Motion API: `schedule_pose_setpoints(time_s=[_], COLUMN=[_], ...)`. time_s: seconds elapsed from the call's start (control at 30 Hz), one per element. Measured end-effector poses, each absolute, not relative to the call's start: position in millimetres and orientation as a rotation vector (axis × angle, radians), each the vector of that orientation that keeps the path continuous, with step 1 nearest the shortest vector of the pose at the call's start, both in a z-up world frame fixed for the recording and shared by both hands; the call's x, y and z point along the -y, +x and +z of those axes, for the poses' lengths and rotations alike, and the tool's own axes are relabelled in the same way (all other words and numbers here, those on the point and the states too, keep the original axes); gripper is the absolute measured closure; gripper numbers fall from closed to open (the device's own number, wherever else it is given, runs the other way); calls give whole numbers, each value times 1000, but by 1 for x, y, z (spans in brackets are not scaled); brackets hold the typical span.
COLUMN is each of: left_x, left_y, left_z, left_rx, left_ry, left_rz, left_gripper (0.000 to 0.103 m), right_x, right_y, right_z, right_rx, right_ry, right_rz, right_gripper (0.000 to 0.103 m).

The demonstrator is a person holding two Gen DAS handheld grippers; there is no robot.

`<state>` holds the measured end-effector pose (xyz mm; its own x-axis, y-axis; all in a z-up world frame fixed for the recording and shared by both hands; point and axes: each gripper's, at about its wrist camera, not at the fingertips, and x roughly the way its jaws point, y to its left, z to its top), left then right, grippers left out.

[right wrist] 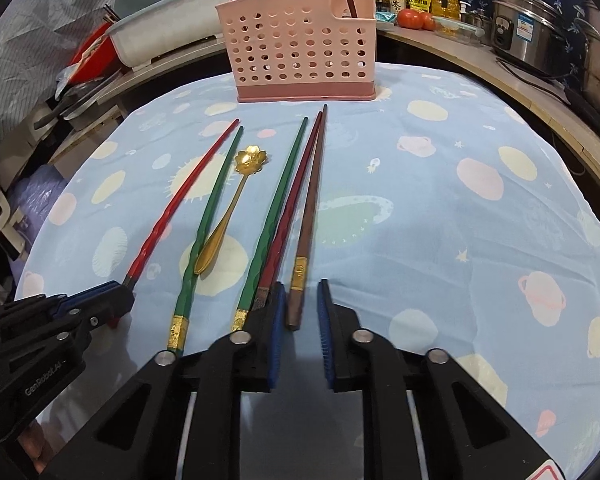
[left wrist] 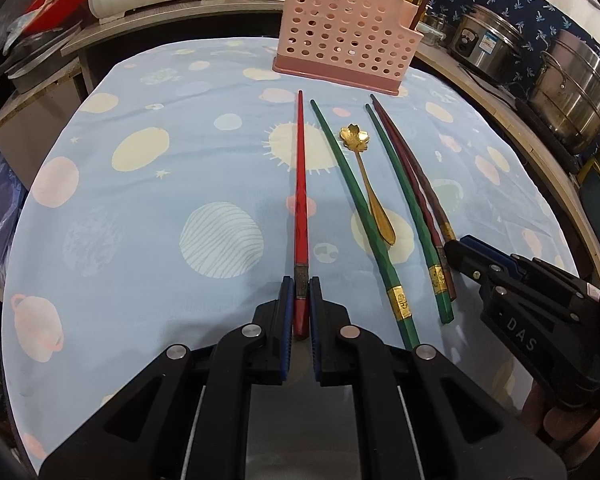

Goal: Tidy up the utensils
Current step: 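Grasp a red chopstick with the left tool while the right tool grasps a brown chopstick, then lift both chopsticks and carry them up over the pink basket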

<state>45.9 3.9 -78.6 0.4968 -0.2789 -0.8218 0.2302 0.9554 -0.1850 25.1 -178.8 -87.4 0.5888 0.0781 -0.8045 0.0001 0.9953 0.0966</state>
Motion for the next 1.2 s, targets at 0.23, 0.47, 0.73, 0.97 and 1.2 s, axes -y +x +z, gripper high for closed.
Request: schedule_pose_setpoints(time_s=[0.23,0.47,0.73,0.97,1.2], left_x=[-5,-9,-17,-22,-15], left_y=[45,34,17,27,59], left_z=[-78,-70,-16,45,102], left_rx=[-1008,-1008,-908,-775,-650], left_ry=[-63,-73,-94,-97,-82], left_rz=[-311,-313,-334,-338,-342], left_gripper=[96,96,96,96,96], right_x=[188,208,238,251,255], right_y=[15,-15,-42,-35,-3], right_z=[-83,-55,6,63,106], right_rx=[-934,-872,-734,-610,-522], right_ry=[107,153,226,240,218], right_rz=[31,6,-20,-18,3], right_gripper=[96,96,96,96,96])
